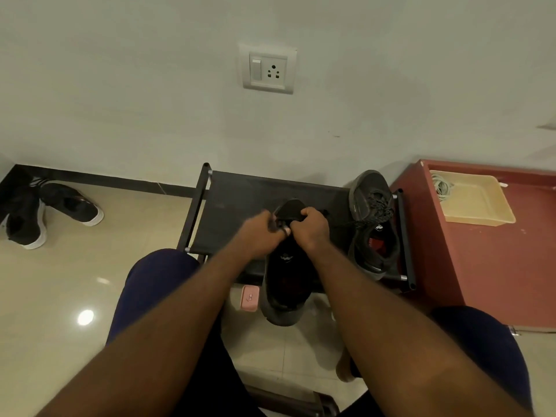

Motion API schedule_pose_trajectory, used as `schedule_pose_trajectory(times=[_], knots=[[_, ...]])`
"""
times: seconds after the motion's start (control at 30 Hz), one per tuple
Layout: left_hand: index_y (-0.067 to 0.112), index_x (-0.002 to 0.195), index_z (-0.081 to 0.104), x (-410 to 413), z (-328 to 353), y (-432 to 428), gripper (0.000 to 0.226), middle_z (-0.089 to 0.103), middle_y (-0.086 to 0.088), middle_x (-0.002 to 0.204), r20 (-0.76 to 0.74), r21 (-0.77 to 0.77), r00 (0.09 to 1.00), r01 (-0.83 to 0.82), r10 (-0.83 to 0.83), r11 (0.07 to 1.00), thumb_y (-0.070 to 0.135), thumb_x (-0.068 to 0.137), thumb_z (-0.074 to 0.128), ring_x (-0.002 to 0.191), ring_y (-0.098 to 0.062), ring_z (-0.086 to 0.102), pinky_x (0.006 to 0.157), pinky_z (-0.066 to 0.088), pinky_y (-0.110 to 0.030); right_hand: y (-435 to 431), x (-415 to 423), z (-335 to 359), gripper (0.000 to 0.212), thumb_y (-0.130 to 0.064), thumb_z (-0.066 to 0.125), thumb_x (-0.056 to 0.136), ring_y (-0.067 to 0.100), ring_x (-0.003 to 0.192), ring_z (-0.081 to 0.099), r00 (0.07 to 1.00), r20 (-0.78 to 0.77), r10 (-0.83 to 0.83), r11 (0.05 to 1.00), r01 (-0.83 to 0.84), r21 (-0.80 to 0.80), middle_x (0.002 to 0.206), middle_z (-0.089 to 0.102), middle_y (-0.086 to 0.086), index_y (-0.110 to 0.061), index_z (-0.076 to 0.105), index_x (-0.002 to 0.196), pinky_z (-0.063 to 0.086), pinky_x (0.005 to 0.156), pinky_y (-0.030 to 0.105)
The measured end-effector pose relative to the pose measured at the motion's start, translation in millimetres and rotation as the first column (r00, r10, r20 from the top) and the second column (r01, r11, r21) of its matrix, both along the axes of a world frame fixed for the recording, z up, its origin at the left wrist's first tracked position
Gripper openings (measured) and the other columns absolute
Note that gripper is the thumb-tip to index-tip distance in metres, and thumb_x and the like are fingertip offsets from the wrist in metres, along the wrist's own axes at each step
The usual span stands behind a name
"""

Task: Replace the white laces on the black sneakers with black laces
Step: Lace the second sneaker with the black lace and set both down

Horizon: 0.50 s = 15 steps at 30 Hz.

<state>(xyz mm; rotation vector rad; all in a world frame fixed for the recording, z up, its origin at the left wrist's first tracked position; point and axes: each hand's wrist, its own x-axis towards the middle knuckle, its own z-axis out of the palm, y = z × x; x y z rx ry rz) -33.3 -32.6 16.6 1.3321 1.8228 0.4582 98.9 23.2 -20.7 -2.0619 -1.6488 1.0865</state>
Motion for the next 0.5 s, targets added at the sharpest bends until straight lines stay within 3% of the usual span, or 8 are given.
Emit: schedule_pose_trajectory(times=[0.1,0.17,0.27,0.33,0.4,0.5], knots=[[0.011,0.112,0.058,23,-10,-4,0.033,0.063,-0.006,0.106,-0.022,-0.093,0.995,0.091,-0.094,0.991,0.037,0.092,0.06,0.093,-0.02,0.062,0.083,0.054,-0.035,4,14,2,0.049,-0.025,0.066,0.09,0.029,0.114,0.059,0.996,-0.063,0.063,0.996,-0.067,-0.061,0.129,0.06,0.012,-0.011,0.051,0.135,0.05,0.096,0.037],[0.01,0.112,0.06,26,-8,2,0.033,0.065,-0.007,0.105,-0.08,-0.094,0.99,0.111,-0.119,0.989,0.037,0.092,0.06,0.094,-0.023,0.064,0.087,0.055,-0.04,8,29,8,0.043,-0.037,0.068,0.09,0.026,0.102,0.06,0.965,0.051,0.257,0.964,-0.252,-0.088,0.109,0.063,0.007,-0.011,0.055,0.122,0.047,0.082,0.032],[0.007,0.107,0.063,26,-7,11,0.03,0.067,-0.011,0.102,-0.15,-0.113,0.973,0.158,-0.174,0.981,0.034,0.095,0.057,0.093,-0.026,0.065,0.086,0.055,-0.04,28,48,42,0.031,-0.04,0.065,0.095,0.024,0.082,0.056,0.74,0.294,0.605,0.796,-0.558,-0.235,0.078,0.057,0.003,-0.012,0.06,0.082,0.042,0.072,0.032],[0.004,0.109,0.064,24,-13,16,0.032,0.066,-0.015,0.106,-0.156,-0.138,0.969,0.174,-0.194,0.975,0.032,0.097,0.053,0.098,-0.029,0.064,0.088,0.054,-0.038,46,58,72,0.028,-0.028,0.059,0.1,0.028,0.094,0.062,0.609,0.382,0.695,0.714,-0.649,-0.263,0.094,0.066,0.012,-0.004,0.069,0.09,0.05,0.084,0.036],[0.003,0.111,0.065,24,-20,18,0.032,0.066,-0.017,0.112,-0.166,-0.146,0.959,0.204,-0.228,0.968,0.029,0.097,0.052,0.102,-0.031,0.063,0.087,0.052,-0.036,68,77,97,0.023,-0.022,0.059,0.098,0.027,0.099,0.065,0.713,0.393,0.581,0.8,-0.59,-0.112,0.106,0.071,0.014,-0.002,0.071,0.095,0.052,0.088,0.037],[0.002,0.114,0.065,23,-27,18,0.034,0.065,-0.018,0.115,-0.187,-0.13,0.959,0.192,-0.214,0.973,0.029,0.097,0.052,0.107,-0.034,0.061,0.089,0.05,-0.036,86,104,136,0.021,-0.024,0.06,0.099,0.02,0.082,0.062,0.933,0.234,0.273,0.91,-0.329,0.251,0.091,0.068,0.007,-0.008,0.069,0.089,0.045,0.072,0.029]])
